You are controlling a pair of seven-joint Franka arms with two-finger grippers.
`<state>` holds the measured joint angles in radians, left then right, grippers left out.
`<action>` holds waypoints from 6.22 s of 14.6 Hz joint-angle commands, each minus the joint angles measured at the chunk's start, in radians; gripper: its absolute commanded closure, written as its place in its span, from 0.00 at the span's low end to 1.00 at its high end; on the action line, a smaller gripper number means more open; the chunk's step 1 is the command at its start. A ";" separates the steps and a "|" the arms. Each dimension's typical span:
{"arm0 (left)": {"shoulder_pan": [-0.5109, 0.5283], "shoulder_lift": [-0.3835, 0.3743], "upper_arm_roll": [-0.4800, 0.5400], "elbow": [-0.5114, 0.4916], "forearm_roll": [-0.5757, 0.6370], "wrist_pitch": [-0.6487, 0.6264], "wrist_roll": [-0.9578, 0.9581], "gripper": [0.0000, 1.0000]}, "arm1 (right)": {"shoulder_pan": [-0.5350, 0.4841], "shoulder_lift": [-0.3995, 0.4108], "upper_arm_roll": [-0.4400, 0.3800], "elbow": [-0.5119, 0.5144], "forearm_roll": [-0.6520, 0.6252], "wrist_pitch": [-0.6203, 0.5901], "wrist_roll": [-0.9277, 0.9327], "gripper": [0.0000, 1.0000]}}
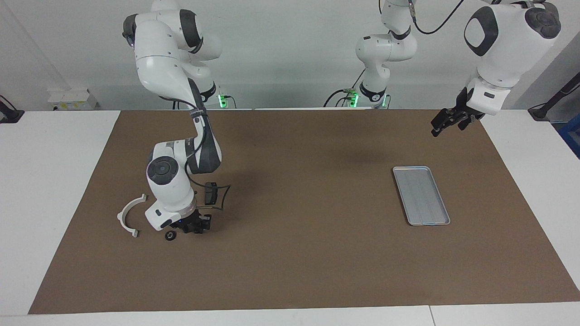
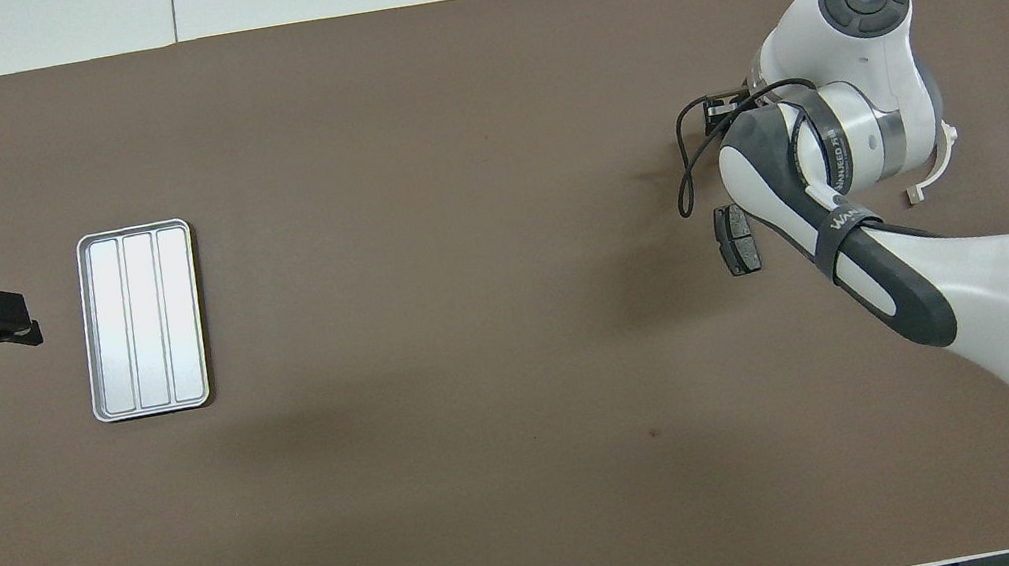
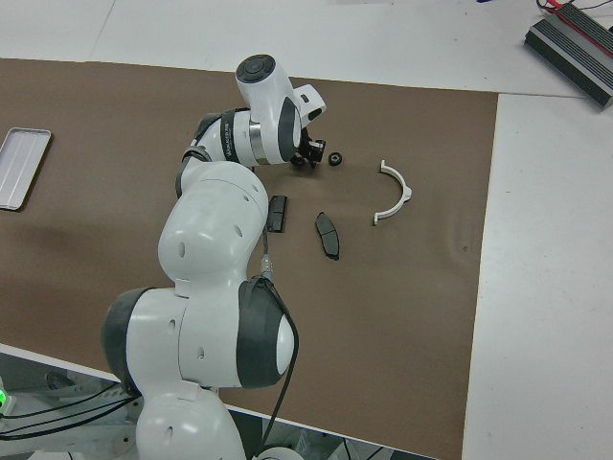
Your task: Pick bearing gear from pile to tray
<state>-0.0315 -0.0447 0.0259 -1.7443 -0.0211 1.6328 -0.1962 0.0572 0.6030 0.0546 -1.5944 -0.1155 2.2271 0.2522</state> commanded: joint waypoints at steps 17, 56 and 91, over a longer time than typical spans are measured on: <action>0.004 -0.014 -0.001 0.002 0.004 -0.015 0.004 0.00 | 0.079 -0.182 0.011 0.195 -0.010 -0.501 -0.028 1.00; -0.013 -0.030 -0.004 -0.032 0.004 -0.010 -0.017 0.00 | 0.572 0.011 0.041 0.141 -0.001 -0.139 1.116 0.00; -0.576 0.382 -0.012 -0.271 -0.100 0.739 -1.008 0.17 | -0.158 0.029 0.047 0.050 0.028 -0.029 -0.326 0.00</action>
<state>-0.5900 0.3247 -0.0020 -2.0103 -0.1051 2.3375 -1.1980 -0.0884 0.6157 0.0864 -1.5628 -0.0953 2.1884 -0.0896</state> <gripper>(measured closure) 0.110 0.000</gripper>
